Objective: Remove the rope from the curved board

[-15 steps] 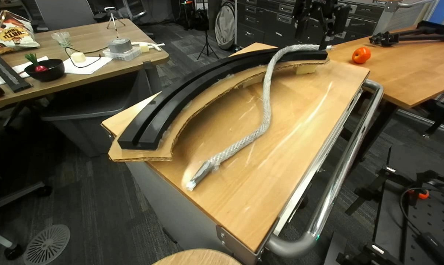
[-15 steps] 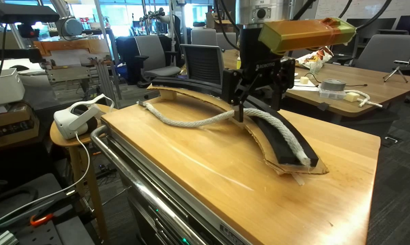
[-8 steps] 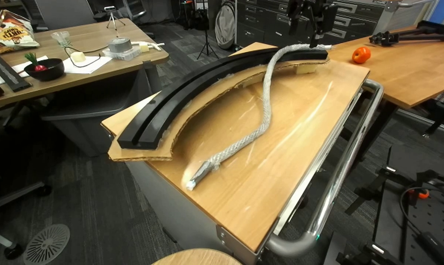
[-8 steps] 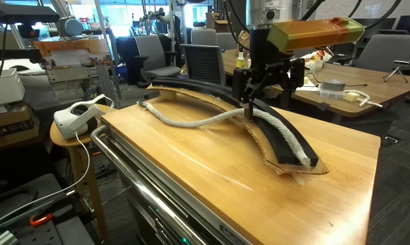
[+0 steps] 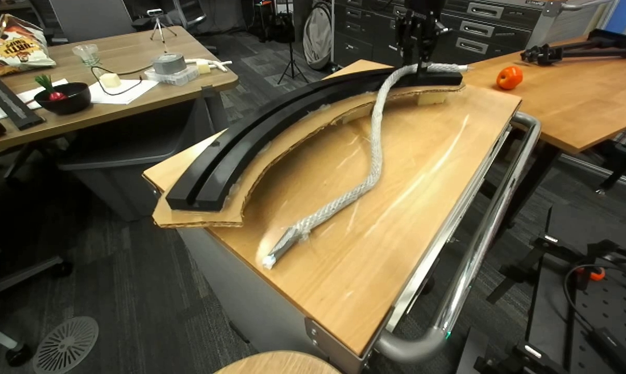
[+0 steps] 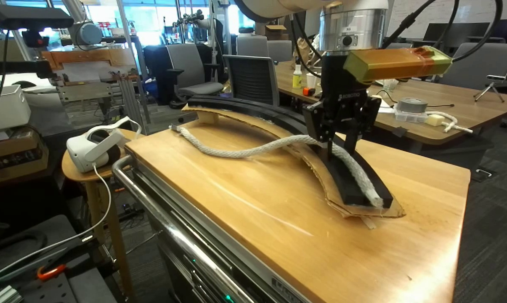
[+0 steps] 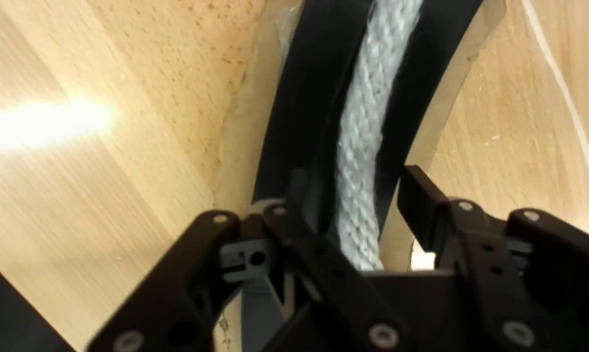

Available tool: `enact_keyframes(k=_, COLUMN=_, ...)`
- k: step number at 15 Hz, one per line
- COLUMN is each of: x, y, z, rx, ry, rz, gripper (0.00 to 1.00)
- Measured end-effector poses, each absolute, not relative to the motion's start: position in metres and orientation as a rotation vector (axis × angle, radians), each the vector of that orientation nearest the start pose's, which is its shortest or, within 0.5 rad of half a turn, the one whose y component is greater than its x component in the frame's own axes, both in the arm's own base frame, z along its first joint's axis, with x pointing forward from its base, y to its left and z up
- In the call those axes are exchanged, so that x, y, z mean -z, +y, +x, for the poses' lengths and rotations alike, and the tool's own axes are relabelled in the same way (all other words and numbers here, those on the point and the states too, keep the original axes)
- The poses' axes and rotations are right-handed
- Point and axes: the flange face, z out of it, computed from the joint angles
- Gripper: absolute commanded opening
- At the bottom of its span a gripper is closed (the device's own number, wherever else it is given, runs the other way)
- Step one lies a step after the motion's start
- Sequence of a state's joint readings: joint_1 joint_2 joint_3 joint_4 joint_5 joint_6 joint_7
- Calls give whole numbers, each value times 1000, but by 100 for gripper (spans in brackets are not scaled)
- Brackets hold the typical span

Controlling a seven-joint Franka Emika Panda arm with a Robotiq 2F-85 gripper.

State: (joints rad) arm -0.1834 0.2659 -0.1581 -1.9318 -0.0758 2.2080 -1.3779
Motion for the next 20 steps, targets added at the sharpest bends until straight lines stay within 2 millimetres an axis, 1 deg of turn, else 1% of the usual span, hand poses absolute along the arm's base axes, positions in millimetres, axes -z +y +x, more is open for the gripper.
enact_keyframes(k=1, x=-356, y=-204, z=578, rx=-115, ry=-1658, rz=-2755, gripper=16)
enact_keyframes(k=2, x=-357, y=-205, z=578, rx=-126, ry=-1649, rz=-2751, gripper=5)
enact_keyframes(k=4, x=-357, y=-206, z=577, rx=-138, ry=-1632, rz=-2751, gripper=1)
enact_keyframes(k=6, x=-358, y=-209, z=577, rx=-136, ry=-1618, rz=-2762, gripper=5)
enact_keyframes(k=10, x=-358, y=-210, z=574, rx=-164, ry=-1553, rz=-2777, gripper=5)
enact_keyframes(k=13, x=-364, y=-207, z=563, rx=-276, ry=-1386, rz=-2833, gripper=5)
enact_keyframes(k=15, x=-373, y=-202, z=550, rx=-390, ry=-1238, rz=-2853, gripper=5)
enact_keyframes(k=17, x=-378, y=-196, z=536, rx=-488, ry=-1113, rz=-2828, gripper=5)
enact_keyframes(k=18, x=-377, y=-193, z=530, rx=-530, ry=-1063, rz=-2801, gripper=5)
enact_keyframes(k=20, x=-369, y=-184, z=525, rx=-553, ry=-974, rz=-2762, gripper=5)
